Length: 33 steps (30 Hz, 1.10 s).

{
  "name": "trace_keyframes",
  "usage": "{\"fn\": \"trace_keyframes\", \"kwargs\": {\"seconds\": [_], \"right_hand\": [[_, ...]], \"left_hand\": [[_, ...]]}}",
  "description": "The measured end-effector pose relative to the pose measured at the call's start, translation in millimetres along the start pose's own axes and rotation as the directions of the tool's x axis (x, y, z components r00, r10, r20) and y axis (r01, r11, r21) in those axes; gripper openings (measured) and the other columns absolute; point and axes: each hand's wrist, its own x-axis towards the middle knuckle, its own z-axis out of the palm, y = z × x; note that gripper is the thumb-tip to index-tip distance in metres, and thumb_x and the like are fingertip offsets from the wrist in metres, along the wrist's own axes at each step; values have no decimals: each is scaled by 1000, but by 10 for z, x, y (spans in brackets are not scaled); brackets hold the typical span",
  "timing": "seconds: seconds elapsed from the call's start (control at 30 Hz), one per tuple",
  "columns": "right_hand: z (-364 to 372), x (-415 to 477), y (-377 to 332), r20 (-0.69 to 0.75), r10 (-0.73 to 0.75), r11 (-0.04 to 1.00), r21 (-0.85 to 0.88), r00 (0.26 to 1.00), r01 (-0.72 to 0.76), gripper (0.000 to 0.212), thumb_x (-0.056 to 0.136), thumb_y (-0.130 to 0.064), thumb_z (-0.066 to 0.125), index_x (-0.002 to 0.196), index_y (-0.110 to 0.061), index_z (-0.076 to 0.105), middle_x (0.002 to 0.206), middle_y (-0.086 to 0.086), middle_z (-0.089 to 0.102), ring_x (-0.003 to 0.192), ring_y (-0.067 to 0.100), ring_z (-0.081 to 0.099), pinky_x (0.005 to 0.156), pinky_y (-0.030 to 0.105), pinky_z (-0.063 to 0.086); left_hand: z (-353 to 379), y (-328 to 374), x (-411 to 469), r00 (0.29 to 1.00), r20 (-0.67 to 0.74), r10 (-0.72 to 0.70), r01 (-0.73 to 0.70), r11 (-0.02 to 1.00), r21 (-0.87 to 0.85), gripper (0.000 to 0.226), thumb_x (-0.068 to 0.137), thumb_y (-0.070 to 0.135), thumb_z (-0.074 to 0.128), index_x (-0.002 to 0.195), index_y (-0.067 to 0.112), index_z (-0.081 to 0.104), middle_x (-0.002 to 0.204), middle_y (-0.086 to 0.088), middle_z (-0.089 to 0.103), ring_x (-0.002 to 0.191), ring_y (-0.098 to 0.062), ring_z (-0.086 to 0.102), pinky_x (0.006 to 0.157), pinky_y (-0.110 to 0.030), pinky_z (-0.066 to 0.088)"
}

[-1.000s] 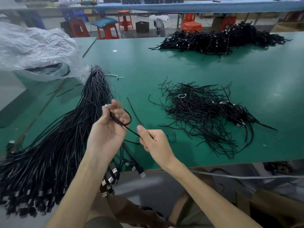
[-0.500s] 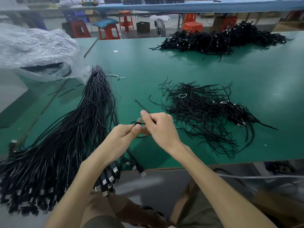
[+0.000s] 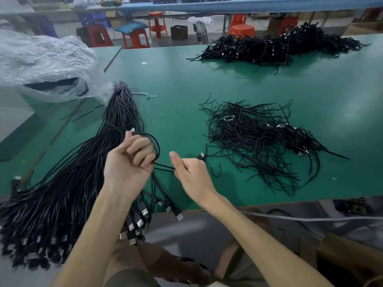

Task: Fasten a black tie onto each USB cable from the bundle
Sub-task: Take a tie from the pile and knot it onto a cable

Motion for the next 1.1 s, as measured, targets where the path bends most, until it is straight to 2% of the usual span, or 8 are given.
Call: {"fn": "trace_keyframes", "kwargs": {"seconds": [0.1,0.17,0.23,0.33,0.47,0.63,0.73,1.1], "right_hand": [[-144,128,58,-74,-8,995,-101,997,1,65,108,-49,42,53,-19,26,46,-4,24,44,9,22,48,33,25],[-219,233,29,-101,-47,985,-173,994,29,66,108,-47,42,51,-19,26,44,-6,24,42,14,24,46,26,21],[-247,314,-40,-118,-115,964,-253,986,82,67,108,-46,44,50,-19,26,41,-8,25,42,17,28,47,24,21],[-238,355,-146,-162,-199,934,-329,967,137,67,108,-43,45,48,-20,26,38,-7,28,40,16,33,49,28,27],[-207,323,-228,-199,-144,976,-188,970,106,71,109,-46,37,55,-2,51,47,5,55,55,26,60,61,42,48],[10,141,-264,-179,-119,993,-13,977,118,71,109,-46,40,55,0,47,46,15,46,47,30,44,53,49,40],[63,58,-205,-145,-77,997,20,986,81,72,109,-48,39,57,2,42,50,21,45,49,36,41,52,52,38],[-21,24,-127,79,-28,989,-140,996,39,42,102,-56,47,102,-14,53,56,-6,50,45,8,43,50,22,30]], "left_hand": [[-13,79,-82,995,101,-25,-24,888,459,50,106,40,41,58,26,43,56,10,26,49,-9,17,48,-21,20],[-26,36,-96,988,144,-62,-96,493,865,56,105,48,40,56,22,51,53,5,32,48,-14,24,49,-22,25],[-24,-87,-84,982,140,-128,-119,160,980,59,106,50,40,65,16,66,52,-4,49,47,-21,40,51,-24,35],[-36,-239,-30,986,168,-13,-167,33,985,49,103,39,40,86,12,77,80,-3,78,75,-19,72,74,-24,54],[-101,-299,32,966,177,186,-204,133,970,32,105,31,42,101,30,73,98,22,77,101,3,68,97,-19,51],[-51,-400,61,984,2,178,-131,712,690,51,110,39,34,126,6,68,128,-7,72,124,-17,65,105,-33,47],[-11,-327,110,989,-49,141,-103,883,458,54,112,39,25,140,2,54,137,-8,67,129,-19,62,108,-35,45],[75,-257,39,994,-46,96,-86,981,176,31,114,29,32,91,22,52,74,13,48,61,-5,49,74,-21,51]]}}
